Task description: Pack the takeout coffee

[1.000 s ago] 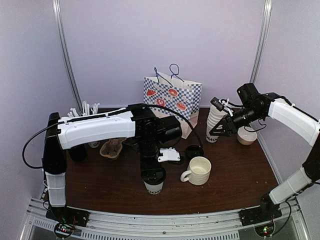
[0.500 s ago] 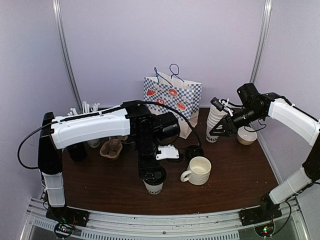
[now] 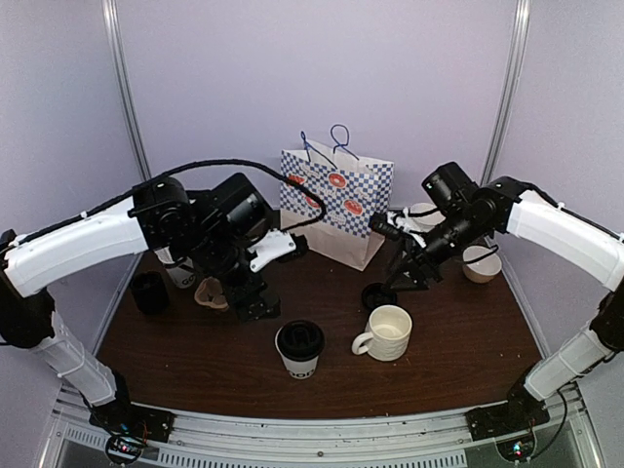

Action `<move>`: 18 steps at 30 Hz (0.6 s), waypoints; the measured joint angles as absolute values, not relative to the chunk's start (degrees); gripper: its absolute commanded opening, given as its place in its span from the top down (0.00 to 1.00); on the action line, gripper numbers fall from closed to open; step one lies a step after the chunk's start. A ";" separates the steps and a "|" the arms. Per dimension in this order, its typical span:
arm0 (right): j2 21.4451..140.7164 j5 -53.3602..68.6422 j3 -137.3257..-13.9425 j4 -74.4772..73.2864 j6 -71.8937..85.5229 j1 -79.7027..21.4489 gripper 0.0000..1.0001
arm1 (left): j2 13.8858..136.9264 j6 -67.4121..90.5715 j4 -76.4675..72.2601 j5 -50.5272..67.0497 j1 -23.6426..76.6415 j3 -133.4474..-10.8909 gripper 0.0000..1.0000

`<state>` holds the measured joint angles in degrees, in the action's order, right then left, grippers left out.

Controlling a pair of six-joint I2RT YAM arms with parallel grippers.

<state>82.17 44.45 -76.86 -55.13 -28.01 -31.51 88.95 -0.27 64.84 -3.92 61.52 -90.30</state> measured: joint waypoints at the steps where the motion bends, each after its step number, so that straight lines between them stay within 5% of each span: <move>1: 82.70 43.13 -78.02 -55.51 -28.95 -34.65 0.46 | 87.37 2.20 62.76 -4.10 60.23 -88.38 0.03; 9: 94.19 34.02 -86.26 -56.93 -32.62 -51.33 0.48 | 84.18 18.65 52.93 -5.15 53.36 -72.62 0.06; 18: 104.29 30.00 -92.68 -59.16 -32.67 -56.64 0.50 | 81.54 26.11 46.54 -1.28 52.12 -60.66 0.12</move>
